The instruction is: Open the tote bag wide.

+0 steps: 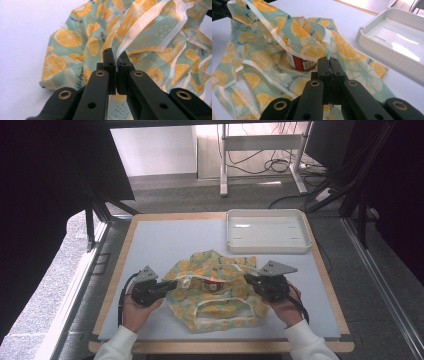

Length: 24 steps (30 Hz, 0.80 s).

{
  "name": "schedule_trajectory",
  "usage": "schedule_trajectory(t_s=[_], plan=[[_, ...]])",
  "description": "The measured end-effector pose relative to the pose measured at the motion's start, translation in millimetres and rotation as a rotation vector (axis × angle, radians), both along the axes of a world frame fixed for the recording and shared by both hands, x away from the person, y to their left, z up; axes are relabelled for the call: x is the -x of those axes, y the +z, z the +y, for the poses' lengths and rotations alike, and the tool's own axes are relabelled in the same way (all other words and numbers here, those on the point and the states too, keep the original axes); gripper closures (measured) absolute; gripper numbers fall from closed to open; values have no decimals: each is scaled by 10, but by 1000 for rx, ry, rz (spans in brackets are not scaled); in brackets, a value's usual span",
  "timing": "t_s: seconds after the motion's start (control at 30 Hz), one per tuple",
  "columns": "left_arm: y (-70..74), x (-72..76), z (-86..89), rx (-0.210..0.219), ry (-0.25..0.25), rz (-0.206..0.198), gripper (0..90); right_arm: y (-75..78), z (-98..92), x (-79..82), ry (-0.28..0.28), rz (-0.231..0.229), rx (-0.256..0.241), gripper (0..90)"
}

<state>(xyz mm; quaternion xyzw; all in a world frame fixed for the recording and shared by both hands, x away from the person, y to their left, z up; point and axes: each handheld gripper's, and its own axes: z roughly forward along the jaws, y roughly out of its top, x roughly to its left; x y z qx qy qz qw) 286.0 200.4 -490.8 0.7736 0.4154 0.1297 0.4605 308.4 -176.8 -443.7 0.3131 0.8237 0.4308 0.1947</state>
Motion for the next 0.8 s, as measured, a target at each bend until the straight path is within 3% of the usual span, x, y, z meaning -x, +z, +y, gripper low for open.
schedule_trajectory(t_s=[0.23, 0.3, 0.8], plan=[[52, -48, 5, -19, 14, -28, 890, 55, -3, -113, -28, -17, 2, 886], [92, -72, 22, -31, 28, -46, 890, 65, -29, -195, -47, -9, -28, 886], [162, -179, 39, -25, 59, -62, 890, 109, 53, -452, -101, -63, -37, 886]])
